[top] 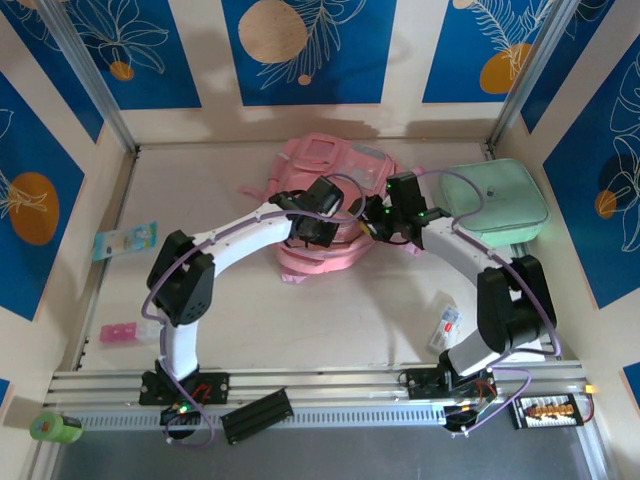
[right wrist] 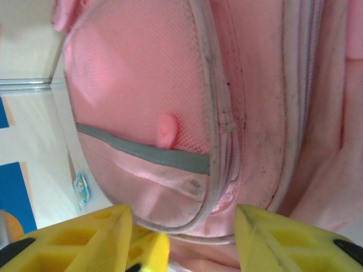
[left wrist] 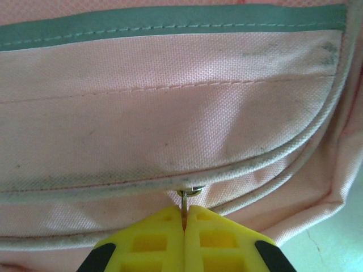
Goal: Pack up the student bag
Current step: Unzip the student bag at the top-center of the table.
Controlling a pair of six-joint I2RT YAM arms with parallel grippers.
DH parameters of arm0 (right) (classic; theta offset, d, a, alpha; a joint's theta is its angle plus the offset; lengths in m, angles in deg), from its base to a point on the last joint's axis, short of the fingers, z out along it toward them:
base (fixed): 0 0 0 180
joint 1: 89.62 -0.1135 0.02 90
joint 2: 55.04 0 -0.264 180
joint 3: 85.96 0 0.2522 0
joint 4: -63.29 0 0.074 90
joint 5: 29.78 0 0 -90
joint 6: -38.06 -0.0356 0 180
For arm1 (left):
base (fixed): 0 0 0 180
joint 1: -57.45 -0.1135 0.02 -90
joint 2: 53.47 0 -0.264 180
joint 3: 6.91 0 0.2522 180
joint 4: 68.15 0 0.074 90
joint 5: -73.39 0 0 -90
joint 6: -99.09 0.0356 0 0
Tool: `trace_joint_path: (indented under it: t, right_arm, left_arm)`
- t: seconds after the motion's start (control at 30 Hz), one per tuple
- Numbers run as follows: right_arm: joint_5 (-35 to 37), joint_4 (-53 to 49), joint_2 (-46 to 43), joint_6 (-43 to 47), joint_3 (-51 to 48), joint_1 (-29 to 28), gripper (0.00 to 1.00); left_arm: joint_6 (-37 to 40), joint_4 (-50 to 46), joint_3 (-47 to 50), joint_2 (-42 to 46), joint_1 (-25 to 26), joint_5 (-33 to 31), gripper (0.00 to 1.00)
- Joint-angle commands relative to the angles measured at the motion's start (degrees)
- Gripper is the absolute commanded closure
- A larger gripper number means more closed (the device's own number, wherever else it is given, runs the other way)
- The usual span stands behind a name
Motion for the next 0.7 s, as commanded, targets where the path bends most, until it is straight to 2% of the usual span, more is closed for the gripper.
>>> trace_joint_path:
  t: [0.0, 0.13, 0.23, 0.33, 0.4, 0.67]
  right_arm:
    - [-0.4, 1.2, 2.0, -3.3, 0.1, -1.0, 0.50]
    - [-0.8, 1.8, 4.0, -4.1, 1.1, -1.7, 0.52]
    - [-1.9, 2.4, 5.5, -4.0, 2.0, -1.9, 0.63]
    - [0.6, -0.6, 5.9, -3.4, 3.1, -2.0, 0.78]
    - [2.2, -2.1, 5.3, -2.4, 3.1, -1.7, 0.84]
    - [8.1, -8.0, 1.9, 1.8, 3.1, 0.3, 0.90]
  left_arm:
    - [-0.2, 0.4, 1.0, 3.7, 0.0, 1.3, 1.00]
    - [-0.1, 0.6, 1.6, 4.2, 0.0, 1.5, 1.00]
    - [0.1, 0.8, 1.8, 4.1, -0.1, 1.5, 1.00]
    - [-1.6, -0.8, 1.7, 4.0, -0.5, -1.8, 1.00]
    - [-2.5, -1.3, 2.6, 4.1, -1.5, -1.7, 1.00]
    - [1.7, 2.7, 10.0, 7.9, -9.7, 0.3, 1.00]
